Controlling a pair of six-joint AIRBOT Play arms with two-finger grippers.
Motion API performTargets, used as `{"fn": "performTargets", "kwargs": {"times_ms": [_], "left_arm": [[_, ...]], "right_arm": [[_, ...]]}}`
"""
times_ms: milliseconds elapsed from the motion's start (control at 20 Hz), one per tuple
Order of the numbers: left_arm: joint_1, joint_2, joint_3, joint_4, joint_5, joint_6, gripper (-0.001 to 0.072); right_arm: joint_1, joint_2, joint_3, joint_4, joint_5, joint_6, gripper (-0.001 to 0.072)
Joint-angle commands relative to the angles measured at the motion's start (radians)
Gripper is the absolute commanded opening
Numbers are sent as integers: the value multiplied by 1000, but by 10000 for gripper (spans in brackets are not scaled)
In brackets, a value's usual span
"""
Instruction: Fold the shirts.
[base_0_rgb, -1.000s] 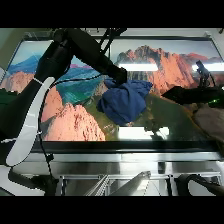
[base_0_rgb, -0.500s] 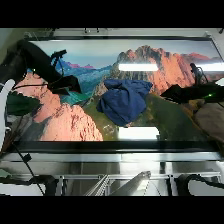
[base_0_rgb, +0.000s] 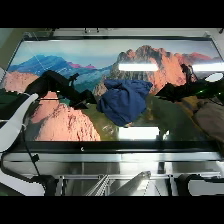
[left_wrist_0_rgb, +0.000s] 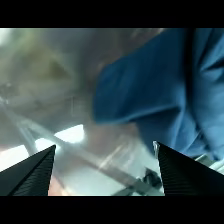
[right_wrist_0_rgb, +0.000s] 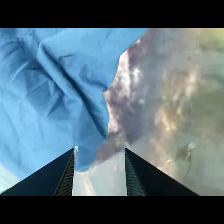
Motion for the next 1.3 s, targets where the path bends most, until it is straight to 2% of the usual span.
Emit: {"fn": "performTargets", "kwargs": {"times_ms": [0, 150, 200, 250, 300, 400, 450, 500, 550, 900, 1200, 1250], "left_arm": [[-86, -98, 106, -32, -29, 6, 706], [-122, -159, 182, -31, -19, 6, 703], [-128, -177, 200, -31, -18, 6, 623], [-128, -191, 219, -31, -10, 6, 371], [-128, -200, 240, -31, 7, 18, 0], [-119, -198, 278, -31, 56, 49, 23], [-111, -197, 302, -31, 91, 51, 23], [-101, -197, 325, -31, 130, 51, 23], [-93, -197, 339, -31, 154, 50, 24], [-55, -198, 345, -31, 221, 45, 23], [-56, -198, 345, -31, 207, 46, 24], [-55, -198, 345, -31, 207, 46, 23]], "right_arm": [[2, -4, 3, 0, 32, 3, 348], [1, -4, 3, 1, 40, 4, 348], [1, -4, 3, 1, 40, 4, 348], [1, -4, 3, 1, 39, 4, 348], [1, -4, 3, 4, 36, 4, 348], [-3, -6, 3, 4, -40, 25, 349], [-8, -16, 14, 4, -96, 57, 383], [-11, -48, 54, 5, -124, 69, 460], [-11, -105, 122, 4, -113, 83, 467], [3, -481, 550, -66, -31, 302, 464], [71, -546, 583, -64, -44, 317, 461], [89, -546, 583, -63, -60, 316, 414]]}}
